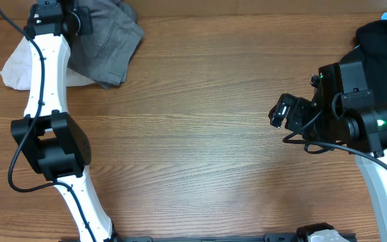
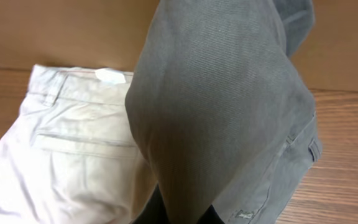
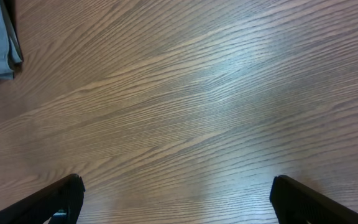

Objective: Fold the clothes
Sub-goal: 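Place the grey shorts onto the beige pants with the left gripper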

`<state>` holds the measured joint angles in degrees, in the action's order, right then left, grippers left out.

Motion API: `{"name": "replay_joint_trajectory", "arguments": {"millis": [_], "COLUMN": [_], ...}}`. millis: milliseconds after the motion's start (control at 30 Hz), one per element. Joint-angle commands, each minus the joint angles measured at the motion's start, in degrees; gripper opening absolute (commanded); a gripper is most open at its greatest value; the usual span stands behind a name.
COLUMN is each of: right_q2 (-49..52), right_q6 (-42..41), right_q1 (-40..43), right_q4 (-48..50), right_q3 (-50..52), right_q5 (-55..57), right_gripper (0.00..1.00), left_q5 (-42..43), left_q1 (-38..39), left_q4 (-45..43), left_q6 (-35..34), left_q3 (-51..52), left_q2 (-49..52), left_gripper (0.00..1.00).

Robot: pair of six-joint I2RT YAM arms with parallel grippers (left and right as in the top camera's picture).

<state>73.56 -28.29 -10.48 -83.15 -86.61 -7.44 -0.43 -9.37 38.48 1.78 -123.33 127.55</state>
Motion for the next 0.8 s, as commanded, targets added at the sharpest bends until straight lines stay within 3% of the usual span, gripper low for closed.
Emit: {"name": "replay_joint_trajectory", "arguments": {"millis": [0, 767], "right_q2": [-0.79, -0.59], "right_q6": [-0.24, -0.24], "right_q1": [0.22, 0.22], "right_q4": [-0.02, -0.83], "right_q3": [-0.85, -0.85], "right_q5": [0.35, 0.83], "right_gripper": [1.0, 1.0], "left_q5": [-3.58, -3.37], "left_q1": [-1.88, -6.54], "left_q4": [-1.14, -4.09], "left_q6": [-3.74, -2.54], "left_q3": [-2.45, -2.43], "left_q2": [-0.13, -0.11], "left_gripper": [0.05, 0.09]}}
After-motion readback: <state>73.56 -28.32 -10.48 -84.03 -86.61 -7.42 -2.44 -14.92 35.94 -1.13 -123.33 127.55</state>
